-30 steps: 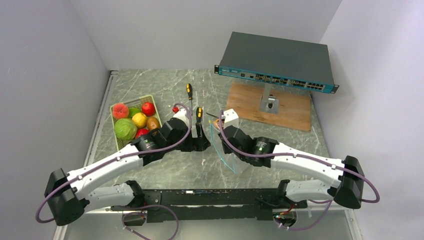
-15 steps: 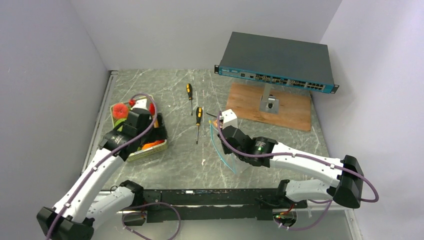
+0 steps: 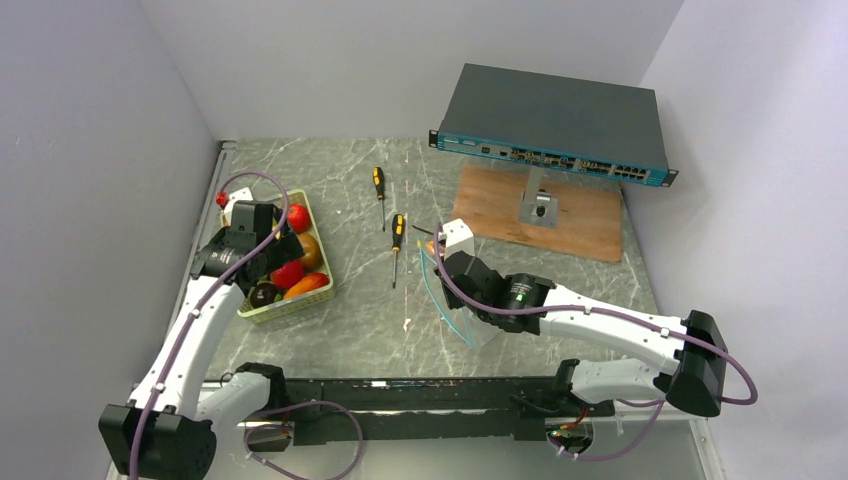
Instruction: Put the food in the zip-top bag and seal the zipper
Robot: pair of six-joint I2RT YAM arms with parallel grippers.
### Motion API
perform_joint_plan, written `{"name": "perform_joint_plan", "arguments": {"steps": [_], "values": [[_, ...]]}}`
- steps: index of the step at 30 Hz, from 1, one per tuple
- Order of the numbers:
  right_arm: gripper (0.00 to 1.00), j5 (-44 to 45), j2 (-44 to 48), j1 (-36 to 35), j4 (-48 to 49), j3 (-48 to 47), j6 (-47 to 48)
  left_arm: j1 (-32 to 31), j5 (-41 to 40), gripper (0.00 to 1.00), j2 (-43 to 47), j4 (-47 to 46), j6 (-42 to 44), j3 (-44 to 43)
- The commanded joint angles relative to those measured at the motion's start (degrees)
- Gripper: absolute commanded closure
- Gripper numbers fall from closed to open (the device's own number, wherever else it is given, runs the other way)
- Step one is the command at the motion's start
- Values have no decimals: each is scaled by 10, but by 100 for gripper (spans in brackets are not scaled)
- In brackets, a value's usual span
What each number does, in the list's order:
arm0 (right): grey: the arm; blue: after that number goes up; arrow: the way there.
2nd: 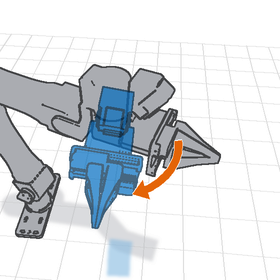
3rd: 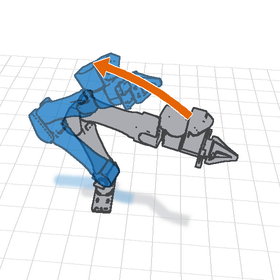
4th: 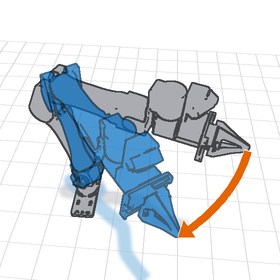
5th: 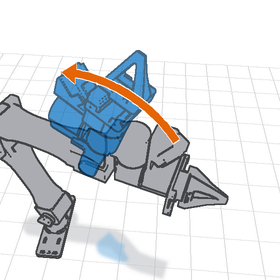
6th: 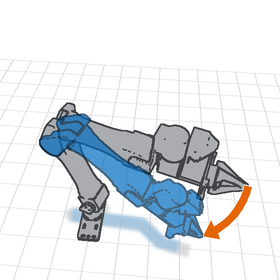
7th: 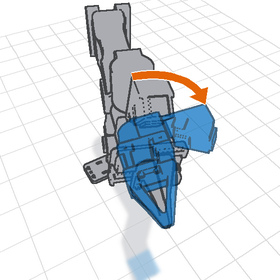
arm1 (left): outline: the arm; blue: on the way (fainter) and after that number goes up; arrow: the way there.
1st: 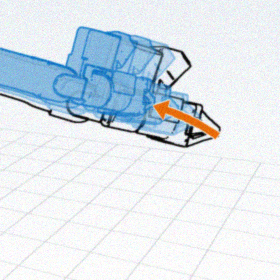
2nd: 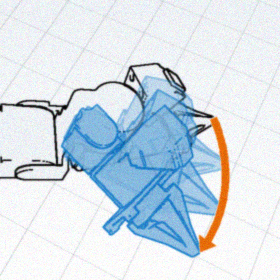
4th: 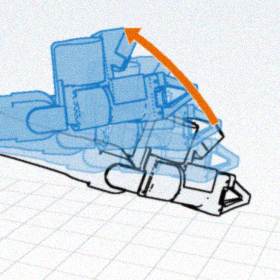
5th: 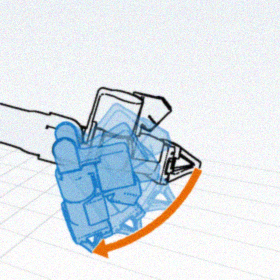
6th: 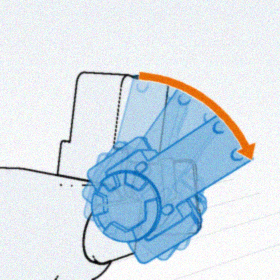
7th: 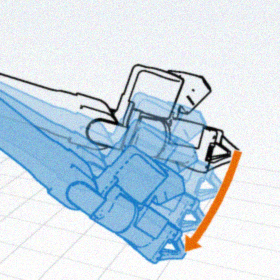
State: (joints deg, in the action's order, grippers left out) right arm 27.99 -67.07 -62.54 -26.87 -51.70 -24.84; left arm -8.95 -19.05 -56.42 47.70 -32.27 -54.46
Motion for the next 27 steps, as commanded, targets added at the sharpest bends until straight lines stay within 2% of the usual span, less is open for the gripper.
{"name": "perform_joint_plan", "arguments": {"steps": [1, 7, 14, 16, 20, 25, 27], "values": [[100, -3, 16, 2, 21, -10, 8, 4, 19, 6, -18, -35, -69, 16], [100, -9, 18, 2, 23, -8, 2, 4, -19, 12, -43, -89, -143, 63], [100, -7, 29, 2, 16, -3, -1, 5, -102, 16, -80, -179, -171, 114], [100, -6, 31, 2, 13, -3, -2, 8, -93, 17, -96, -214, -165, 124], [100, -7, 36, 2, 14, 1, -5, 8, -84, 16, -140, -226, -173, 121], [100, -9, 35, 3, 13, 2, -6, 9, -84, 13, -169, -270, -173, 139], [100, -9, 36, 2, 12, 2, -7, 9, -83, 15, -185, -274, -173, 138]]}}
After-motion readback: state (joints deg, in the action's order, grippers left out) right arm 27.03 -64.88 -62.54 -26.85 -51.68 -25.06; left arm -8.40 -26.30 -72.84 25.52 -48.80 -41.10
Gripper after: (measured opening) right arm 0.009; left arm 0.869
